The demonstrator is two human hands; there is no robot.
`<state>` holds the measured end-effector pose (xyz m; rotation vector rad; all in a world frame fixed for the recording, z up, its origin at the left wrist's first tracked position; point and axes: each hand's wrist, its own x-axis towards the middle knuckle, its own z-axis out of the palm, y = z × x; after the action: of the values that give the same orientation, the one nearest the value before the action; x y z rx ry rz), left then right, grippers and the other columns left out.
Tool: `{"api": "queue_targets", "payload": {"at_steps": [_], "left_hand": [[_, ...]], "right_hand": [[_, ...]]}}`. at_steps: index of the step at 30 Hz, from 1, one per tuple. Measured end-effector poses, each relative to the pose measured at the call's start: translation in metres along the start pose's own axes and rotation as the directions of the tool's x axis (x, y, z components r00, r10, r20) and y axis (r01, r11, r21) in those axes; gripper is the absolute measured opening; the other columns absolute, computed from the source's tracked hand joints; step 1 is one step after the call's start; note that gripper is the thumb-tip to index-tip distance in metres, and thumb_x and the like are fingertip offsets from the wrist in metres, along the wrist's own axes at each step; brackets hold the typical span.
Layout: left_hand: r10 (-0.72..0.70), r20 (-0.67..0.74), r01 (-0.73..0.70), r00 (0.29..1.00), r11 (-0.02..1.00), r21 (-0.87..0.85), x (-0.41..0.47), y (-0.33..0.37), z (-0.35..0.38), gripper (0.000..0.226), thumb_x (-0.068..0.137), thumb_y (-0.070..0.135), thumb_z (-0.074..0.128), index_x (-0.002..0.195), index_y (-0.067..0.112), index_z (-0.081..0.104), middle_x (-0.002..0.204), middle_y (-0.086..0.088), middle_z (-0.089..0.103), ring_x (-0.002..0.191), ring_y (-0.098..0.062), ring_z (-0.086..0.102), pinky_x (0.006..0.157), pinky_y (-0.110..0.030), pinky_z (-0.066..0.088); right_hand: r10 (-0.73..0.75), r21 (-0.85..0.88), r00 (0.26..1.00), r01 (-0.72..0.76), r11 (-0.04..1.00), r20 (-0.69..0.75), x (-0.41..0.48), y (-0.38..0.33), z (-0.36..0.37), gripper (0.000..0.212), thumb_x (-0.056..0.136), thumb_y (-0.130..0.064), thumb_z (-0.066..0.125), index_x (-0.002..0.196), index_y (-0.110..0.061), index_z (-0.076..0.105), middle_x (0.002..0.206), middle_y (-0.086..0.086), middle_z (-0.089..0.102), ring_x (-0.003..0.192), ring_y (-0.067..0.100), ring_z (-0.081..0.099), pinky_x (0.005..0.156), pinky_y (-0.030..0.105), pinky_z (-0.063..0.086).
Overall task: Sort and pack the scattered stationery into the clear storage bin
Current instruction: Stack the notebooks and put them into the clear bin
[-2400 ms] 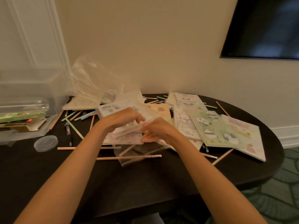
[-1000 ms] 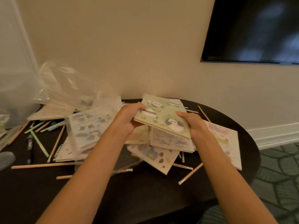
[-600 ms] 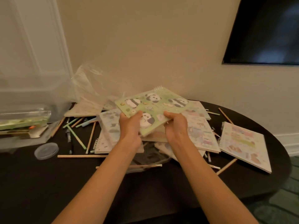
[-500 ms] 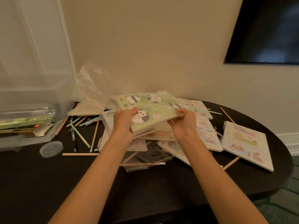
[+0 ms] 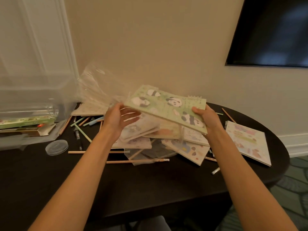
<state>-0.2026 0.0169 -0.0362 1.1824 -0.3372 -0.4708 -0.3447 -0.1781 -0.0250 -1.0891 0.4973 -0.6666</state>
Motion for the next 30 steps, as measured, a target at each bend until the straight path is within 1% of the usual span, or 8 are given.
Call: {"api": "queue_targets", "payload": {"at_steps": [2,6,7,10,12,15,21,30], "left_hand": [[0.026,0.082,-0.054,0.996,0.926,0.373,-0.006,-0.003,-0.002,0.028,0.098,0.014,0.04,0.118,0.011,0.058,0.109,-0.003,0.064,0.107,-0.018,0.057,0.09,-0.031,0.045],[-0.175,0.338,-0.223,0.925,0.469,0.854,-0.018,-0.024,-0.002,0.062,0.089,0.013,0.059,0.143,0.015,0.028,0.142,0.007,0.032,0.131,-0.01,0.03,0.101,-0.023,0.029],[-0.175,0.346,-0.251,0.922,0.41,0.877,-0.022,-0.027,0.001,0.061,0.091,0.011,0.057,0.143,0.012,0.026,0.141,0.006,0.029,0.129,-0.011,0.03,0.099,-0.022,0.028],[-0.109,0.284,-0.183,0.953,0.539,0.822,-0.018,-0.03,-0.002,0.036,0.099,0.017,0.043,0.132,0.004,0.045,0.125,-0.011,0.054,0.109,-0.026,0.051,0.085,-0.029,0.038],[-0.043,0.257,-0.219,0.965,0.406,0.887,-0.01,-0.03,-0.008,0.022,0.1,0.018,0.038,0.109,0.01,0.057,0.118,-0.014,0.058,0.108,-0.031,0.052,0.084,-0.033,0.038],[0.041,0.241,-0.241,0.97,0.318,0.917,0.0,-0.029,-0.012,0.035,0.099,0.006,0.032,0.065,0.017,0.031,0.072,-0.007,0.047,0.078,-0.026,0.044,0.062,-0.033,0.022],[0.033,0.215,-0.218,0.976,0.172,0.961,0.005,-0.021,-0.006,0.04,0.095,-0.004,0.031,0.061,0.015,0.022,0.061,-0.003,0.026,0.07,-0.022,0.028,0.058,-0.034,0.011],[0.052,0.126,-0.117,0.991,-0.154,0.981,-0.011,-0.017,0.0,0.037,0.094,-0.001,0.038,0.061,0.013,0.026,0.067,-0.005,0.03,0.054,-0.017,0.028,0.065,-0.036,0.033]], "right_hand": [[0.051,0.031,0.998,-0.052,0.998,0.045,-0.003,0.002,-0.009,0.033,0.093,0.003,0.046,0.124,-0.01,0.047,0.094,0.008,0.063,0.059,0.015,0.069,0.048,0.027,0.055],[0.169,-0.267,0.972,-0.121,0.956,0.165,-0.019,-0.002,-0.028,0.046,0.094,-0.006,0.049,0.136,-0.017,0.033,0.092,0.001,0.059,0.065,0.012,0.067,0.05,0.023,0.055],[0.196,-0.316,0.96,-0.126,0.94,0.2,-0.021,-0.002,-0.032,0.047,0.095,-0.005,0.047,0.137,-0.019,0.031,0.091,0.0,0.059,0.061,0.01,0.068,0.049,0.022,0.054],[0.301,-0.449,0.908,-0.148,0.881,0.291,-0.027,-0.001,-0.038,0.037,0.095,-0.003,0.044,0.129,-0.016,0.04,0.094,0.004,0.065,0.066,0.012,0.07,0.057,0.024,0.057],[0.318,-0.51,0.906,-0.141,0.848,0.279,-0.029,-0.001,-0.042,0.034,0.094,-0.003,0.045,0.125,-0.016,0.041,0.094,0.003,0.065,0.067,0.011,0.07,0.061,0.023,0.056],[0.286,-0.52,0.936,-0.142,0.842,0.207,-0.031,-0.002,-0.048,0.045,0.095,-0.002,0.045,0.137,-0.016,0.033,0.101,0.001,0.061,0.073,0.011,0.066,0.053,0.017,0.053],[0.2,-0.384,0.98,-0.183,0.905,0.004,-0.023,0.011,-0.042,0.042,0.092,0.001,0.05,0.133,-0.009,0.046,0.101,0.008,0.064,0.061,0.016,0.068,0.045,0.023,0.053],[0.014,-0.189,0.972,-0.06,0.98,-0.237,-0.032,0.033,-0.024,0.053,0.093,0.0,0.048,0.142,-0.018,0.037,0.128,0.007,0.055,0.099,0.022,0.062,0.07,0.031,0.056]]}}
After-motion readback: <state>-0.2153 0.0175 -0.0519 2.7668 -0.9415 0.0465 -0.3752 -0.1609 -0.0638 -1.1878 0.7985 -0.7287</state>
